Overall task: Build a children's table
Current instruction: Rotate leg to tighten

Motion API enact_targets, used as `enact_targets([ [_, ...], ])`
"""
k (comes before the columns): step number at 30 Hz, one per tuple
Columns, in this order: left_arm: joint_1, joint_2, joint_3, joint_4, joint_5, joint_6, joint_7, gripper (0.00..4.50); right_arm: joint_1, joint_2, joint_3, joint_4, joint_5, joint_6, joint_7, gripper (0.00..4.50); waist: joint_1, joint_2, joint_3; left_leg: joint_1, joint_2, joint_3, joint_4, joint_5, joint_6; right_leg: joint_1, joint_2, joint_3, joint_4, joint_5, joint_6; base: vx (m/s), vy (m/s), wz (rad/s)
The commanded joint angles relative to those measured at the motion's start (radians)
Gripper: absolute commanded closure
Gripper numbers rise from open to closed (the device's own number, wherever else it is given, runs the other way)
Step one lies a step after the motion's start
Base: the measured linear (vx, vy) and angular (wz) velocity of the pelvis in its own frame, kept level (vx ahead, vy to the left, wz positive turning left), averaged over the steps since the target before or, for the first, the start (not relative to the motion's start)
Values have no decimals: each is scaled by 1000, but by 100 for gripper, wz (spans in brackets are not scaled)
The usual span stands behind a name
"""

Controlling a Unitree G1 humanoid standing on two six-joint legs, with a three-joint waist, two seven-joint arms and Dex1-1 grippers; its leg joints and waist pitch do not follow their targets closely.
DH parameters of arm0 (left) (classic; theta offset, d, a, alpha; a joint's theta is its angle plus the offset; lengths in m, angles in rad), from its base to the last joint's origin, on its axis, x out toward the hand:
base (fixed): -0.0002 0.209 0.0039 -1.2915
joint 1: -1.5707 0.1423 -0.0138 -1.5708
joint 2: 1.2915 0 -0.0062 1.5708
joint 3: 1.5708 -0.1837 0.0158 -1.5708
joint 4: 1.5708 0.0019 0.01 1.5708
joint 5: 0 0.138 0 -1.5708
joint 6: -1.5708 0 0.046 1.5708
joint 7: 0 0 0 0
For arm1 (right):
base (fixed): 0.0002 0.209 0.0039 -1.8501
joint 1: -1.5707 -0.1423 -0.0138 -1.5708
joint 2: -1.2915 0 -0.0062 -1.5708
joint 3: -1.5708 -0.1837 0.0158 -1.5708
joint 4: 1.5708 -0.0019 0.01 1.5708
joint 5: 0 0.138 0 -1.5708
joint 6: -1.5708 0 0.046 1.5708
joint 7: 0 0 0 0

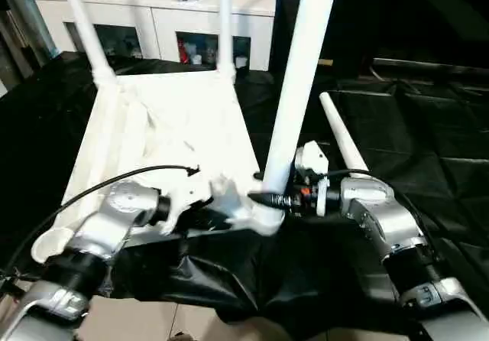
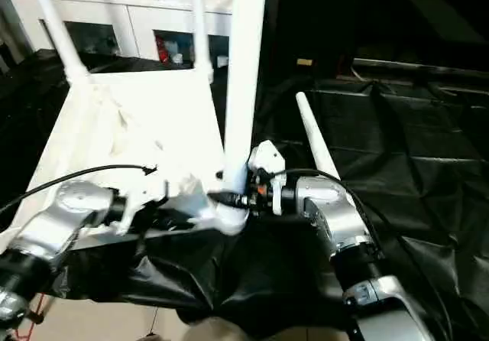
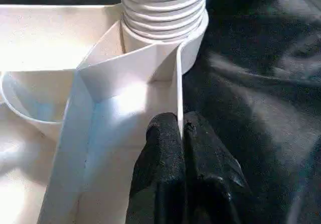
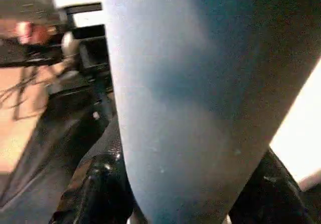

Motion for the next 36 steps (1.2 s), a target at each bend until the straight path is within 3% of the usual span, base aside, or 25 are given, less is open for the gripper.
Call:
enact_targets([
  [1, -26, -11, 29, -83, -65, -27, -53, 450, 35, -24, 65, 112, -70, 9, 27, 261, 5, 4, -64, 14, 22, 0, -74, -340, 17, 38, -56, 40, -69, -321, -212, 0, 0, 0],
  [4, -38, -16, 38, -65, -40, -27, -10, 450, 28, -22, 77, 136, -90, -25, 33, 261, 7, 1, -62, 11, 22, -1, -76, -338, 15, 40, -58, 40, -70, -346, -202, 0, 0, 0],
  [12, -51, -17, 59, -62, -31, 3, 44, 450, 34, -3, 81, 143, -102, -75, 29, 261, 6, 4, -55, 20, 19, -8, -79, -423, -5, 31, -60, 37, -91, -522, -141, 0, 0, 0],
  [19, -49, -16, 64, -62, -36, 13, 48, 450, 47, 8, 77, 150, -98, -94, 20, 261, 4, 6, -56, 17, 20, -8, -80, -417, -2, 32, -57, 38, -86, -465, -159, 0, 0, 0],
  [24, -56, -24, 69, -56, -43, 35, 68, 450, 7, 43, 40, 222, -124, -97, -122, 261, -4, 5, -52, 20, 18, -10, -80, -446, -9, 28, -59, 35, -92, -527, -147, 0, 0, 0],
  [26, -69, -38, 79, -45, -37, 59, 106, 450, -22, 66, 24, 273, -151, -97, -239, 261, -19, 6, -48, 15, 13, -18, -81, -477, -27, 28, -60, 25, -97, -605, -120, 0, 0, 0],
  [31, -148, -129, 109, 5, 31, 164, 349, 450, -108, 151, -35, 410, -156, -45, -512, 261, -45, 9, -44, 32, 7, -27, -72, -549, -35, 20, -60, -1, -127, -716, -59, 0, 0, 0],
  [32, -151, -133, 110, 7, 33, 170, 358, 450, -112, 155, -37, 416, -156, -44, -520, 261, -47, 16, -45, 33, 10, -32, -75, -563, -32, 30, -61, -15, -133, -695, -59, -39, 32, -19],
  [33, -181, -180, 116, 19, 57, 231, 451, 450, -153, 189, -56, 469, -148, -23, -603, 261, -55, 17, -47, 17, 15, -39, -83, -575, -28, 47, -62, -27, -128, -643, -58, -39, 32, -19],
  [34, -192, -199, 116, 23, 68, 255, 485, 450, -169, 202, -62, 489, -145, -13, -634, 261, -54, 24, -45, 17, 19, -43, -88, -596, -31, 49, -60, -31, -126, -625, -61, 0, 0, 0],
  [35, -203, -226, 114, 25, 77, 282, 521, 450, -189, 220, -73, 515, -135, 3, -666, 261, -54, 29, -47, 35, 22, -43, -87, -636, -28, 43, -57, -40, -132, -578, -72, 0, 0, 0],
  [36, -209, -242, 112, 26, 83, 297, 541, 450, -201, 230, -80, 530, -128, 13, -683, 261, -57, 26, -46, 36, 22, -43, -86, -645, -28, 43, -60, -44, -132, -564, -77, 0, 0, 0],
])
